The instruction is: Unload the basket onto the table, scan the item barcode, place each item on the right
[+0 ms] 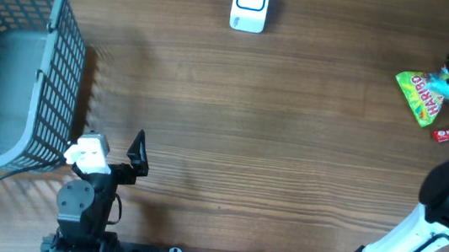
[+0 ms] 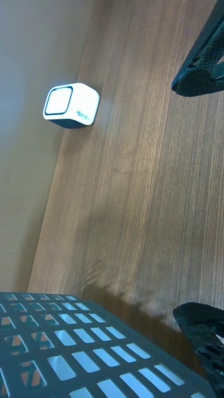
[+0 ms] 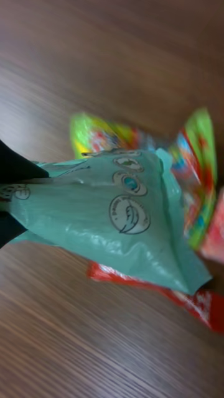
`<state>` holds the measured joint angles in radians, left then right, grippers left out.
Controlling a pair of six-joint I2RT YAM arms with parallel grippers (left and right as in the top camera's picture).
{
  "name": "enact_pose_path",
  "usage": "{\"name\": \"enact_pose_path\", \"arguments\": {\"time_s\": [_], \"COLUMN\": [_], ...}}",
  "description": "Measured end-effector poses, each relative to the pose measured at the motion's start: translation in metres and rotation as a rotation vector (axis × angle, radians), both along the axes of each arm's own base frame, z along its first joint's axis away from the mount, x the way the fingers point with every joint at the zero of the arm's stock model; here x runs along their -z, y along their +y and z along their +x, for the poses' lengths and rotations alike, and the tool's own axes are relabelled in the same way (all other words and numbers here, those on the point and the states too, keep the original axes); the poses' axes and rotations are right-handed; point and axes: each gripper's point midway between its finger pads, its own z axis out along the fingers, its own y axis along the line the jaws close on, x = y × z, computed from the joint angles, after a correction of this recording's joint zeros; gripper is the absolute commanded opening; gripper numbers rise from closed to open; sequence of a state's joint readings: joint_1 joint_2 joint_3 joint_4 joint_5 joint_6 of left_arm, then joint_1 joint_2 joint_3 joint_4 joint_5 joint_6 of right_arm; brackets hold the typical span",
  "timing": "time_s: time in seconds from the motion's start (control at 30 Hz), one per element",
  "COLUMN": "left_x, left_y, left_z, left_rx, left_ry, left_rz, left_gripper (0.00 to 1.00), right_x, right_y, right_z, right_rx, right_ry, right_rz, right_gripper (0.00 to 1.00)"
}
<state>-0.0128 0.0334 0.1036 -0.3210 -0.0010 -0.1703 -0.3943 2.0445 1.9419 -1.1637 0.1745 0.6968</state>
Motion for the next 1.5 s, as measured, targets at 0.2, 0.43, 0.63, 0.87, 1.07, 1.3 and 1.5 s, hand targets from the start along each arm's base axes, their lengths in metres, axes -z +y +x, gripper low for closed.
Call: {"name": "enact_pose_path", "arguments": {"time_s": [0.2, 0.43, 0.63, 0.87, 1.07, 1.3, 1.5], "left_x": [0.000, 0.000, 0.000, 0.000, 0.000, 0.000, 0.000], "left_y": [0.000, 0.000, 0.000, 0.000, 0.000, 0.000, 0.000], "left_z": [0.000, 0.000, 0.000, 0.000, 0.000, 0.000, 0.000], "left_rx": [0.000, 0.000, 0.000, 0.000, 0.000, 0.000, 0.000], "left_ry": [0.000, 0.000, 0.000, 0.000, 0.000, 0.000, 0.000], "left_rz": [0.000, 0.000, 0.000, 0.000, 0.000, 0.000, 0.000], "left_gripper": [1.00, 1.00, 1.00, 1.00, 1.00, 1.00, 1.00], "right_x": [0.062, 0.089, 0.043, -0.147, -0.240, -0.294, -0.315], "right_y": [-0.037, -0.034, -0.023, 0.033, 0.098, 0.144, 0.162], "right_z": [-0.018, -0.021, -0.009, -0.034, -0.110, -0.191, -0.226], "right_rx": [0.036, -0.027, -0.098, -0.246, -0.373, -0.419, -0.437], "right_ry": [0.022, 0.028, -0.049, -0.444, -0.654, -0.819, -0.908], "right_rz": [-0.014, -0.003, 0.021, -0.060, -0.084, -0.182, -0.247], "right_gripper": [0.10, 1.00, 0.99, 1.00, 1.00, 1.00, 1.00]}}
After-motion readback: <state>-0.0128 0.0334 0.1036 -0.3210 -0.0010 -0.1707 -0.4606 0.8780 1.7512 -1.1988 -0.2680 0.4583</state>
